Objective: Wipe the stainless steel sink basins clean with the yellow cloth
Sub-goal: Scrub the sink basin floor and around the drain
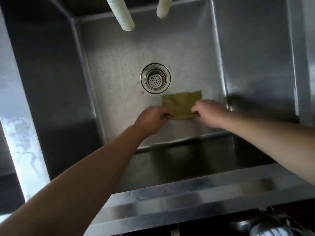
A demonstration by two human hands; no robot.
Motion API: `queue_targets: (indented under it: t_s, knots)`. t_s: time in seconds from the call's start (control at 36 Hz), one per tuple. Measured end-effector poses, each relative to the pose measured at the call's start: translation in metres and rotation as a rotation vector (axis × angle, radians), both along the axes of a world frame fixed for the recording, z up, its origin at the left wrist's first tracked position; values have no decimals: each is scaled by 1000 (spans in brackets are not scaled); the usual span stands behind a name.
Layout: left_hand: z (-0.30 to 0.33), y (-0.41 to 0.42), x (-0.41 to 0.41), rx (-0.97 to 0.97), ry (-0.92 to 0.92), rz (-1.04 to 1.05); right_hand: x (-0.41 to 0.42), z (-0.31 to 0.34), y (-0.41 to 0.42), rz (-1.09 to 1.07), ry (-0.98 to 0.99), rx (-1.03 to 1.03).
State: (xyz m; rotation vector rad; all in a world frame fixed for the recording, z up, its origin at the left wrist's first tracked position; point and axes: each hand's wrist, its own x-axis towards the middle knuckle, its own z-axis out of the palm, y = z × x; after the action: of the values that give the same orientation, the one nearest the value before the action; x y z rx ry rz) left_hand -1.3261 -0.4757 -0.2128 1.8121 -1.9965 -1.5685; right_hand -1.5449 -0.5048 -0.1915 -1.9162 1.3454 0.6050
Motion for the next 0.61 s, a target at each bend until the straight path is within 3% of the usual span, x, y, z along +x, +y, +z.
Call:
queue_targets:
  t_s: [0.06,0.14,0.28,0.36,0.42,0.5,0.61]
  knots:
    - [-14,11,2,7,-30,-81,2,-11,14,-47,13,154]
    - [-27,14,-2,37,14,36,4,-27,20,-151,13,182]
    - [-37,-5,-9,27,68,369,-1,-37,-3,-440,-50,-18]
    - [-36,-11,-14,-110,-16,418,-8,-37,-11,-506,-43,-156]
    - [-32,-10,-18,-295,-91,262,-12,-39,-12,-526,-15,-180]
    - [-35,-3,-32,-517,-112,-199,-16,-39,-12,-536,-24,-164]
    - [-33,0,-55,-345,-275,-553,-16,-36,-8,-503,-29,-86]
